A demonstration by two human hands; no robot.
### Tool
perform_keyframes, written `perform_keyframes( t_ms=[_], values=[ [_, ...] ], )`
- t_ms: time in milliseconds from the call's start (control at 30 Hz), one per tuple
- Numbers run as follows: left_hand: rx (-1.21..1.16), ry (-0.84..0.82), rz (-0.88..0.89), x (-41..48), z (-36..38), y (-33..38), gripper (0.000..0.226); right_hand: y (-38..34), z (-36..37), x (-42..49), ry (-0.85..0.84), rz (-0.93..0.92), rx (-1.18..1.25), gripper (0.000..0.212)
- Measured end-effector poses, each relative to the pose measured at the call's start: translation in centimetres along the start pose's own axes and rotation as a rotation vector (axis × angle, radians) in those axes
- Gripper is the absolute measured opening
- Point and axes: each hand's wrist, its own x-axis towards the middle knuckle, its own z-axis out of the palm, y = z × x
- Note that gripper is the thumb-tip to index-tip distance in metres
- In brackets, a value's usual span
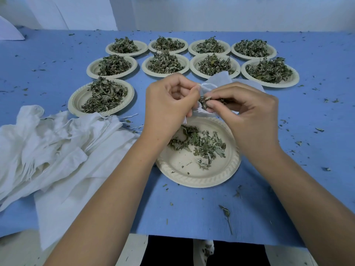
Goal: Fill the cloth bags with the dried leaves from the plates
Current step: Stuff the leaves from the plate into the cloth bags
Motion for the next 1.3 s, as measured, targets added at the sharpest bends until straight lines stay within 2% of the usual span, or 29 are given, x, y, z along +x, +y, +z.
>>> perform_keyframes(
  t_ms=[133, 200, 267, 400, 500, 633, 767, 900, 1033, 1100, 1200, 1267, 1300],
  values=[
    [-0.009, -0.06, 0.02, -0.2, 0.2, 0.0, 0.015, 0.4, 0.5, -0.2, -0.045, -0.132, -0.196, 0.007],
    [0.004, -0.085, 0.021, -0.3, 0.4, 0.0, 0.016, 0.7, 0.6, -0.2, -0.096, -0.135, -0.262, 0.009],
    [0.02, -0.084, 0.016, -0.2, 0.4, -0.1, 0.017, 0.8, 0.4, 0.0, -0.15, -0.108, -0.245, 0.01],
    [0.006, -0.012, -0.009, 0.1, 0.0, -0.2, 0.014, 0.6, 0.0, 0.2, -0.223, -0.066, -0.202, 0.025],
    [0.004, 0.001, -0.021, 0.1, 0.0, -0.1, 0.016, 0.5, -0.2, 0.2, -0.163, -0.035, -0.175, 0.014],
    [-0.018, -0.057, 0.006, -0.2, 0.3, 0.1, 0.017, 0.2, 0.0, -0.2, -0.024, -0.103, -0.161, 0.004],
    [-0.035, -0.108, 0.037, -0.4, 0.3, 0.1, 0.017, 0.3, 0.2, -0.1, 0.029, -0.232, -0.39, 0.008],
    [-0.014, -0.109, 0.055, -0.5, 0.4, 0.2, 0.017, 0.3, 0.4, 0.1, -0.093, -0.247, -0.549, 0.017],
    [-0.059, -0.002, 0.056, 0.0, 0.0, 0.2, 0.017, 0.1, -0.4, 0.3, -0.086, -0.193, -0.468, 0.026],
    [-0.093, -0.007, 0.053, 0.1, -0.1, 0.2, 0.017, -0.3, -0.2, 0.2, -0.195, -0.192, -0.443, 0.032],
    [-0.086, -0.06, 0.045, -0.2, 0.1, 0.2, 0.02, -0.5, 0.8, -0.3, -0.411, -0.156, -0.502, 0.028],
    [-0.094, -0.052, 0.036, -0.2, 0.2, 0.3, 0.021, -0.3, 0.8, -0.4, -0.444, -0.107, -0.516, 0.024],
    [-0.102, -0.021, 0.034, -0.1, 0.2, 0.3, 0.021, -0.4, 0.7, -0.3, -0.404, -0.079, -0.47, 0.023]
  ],
)
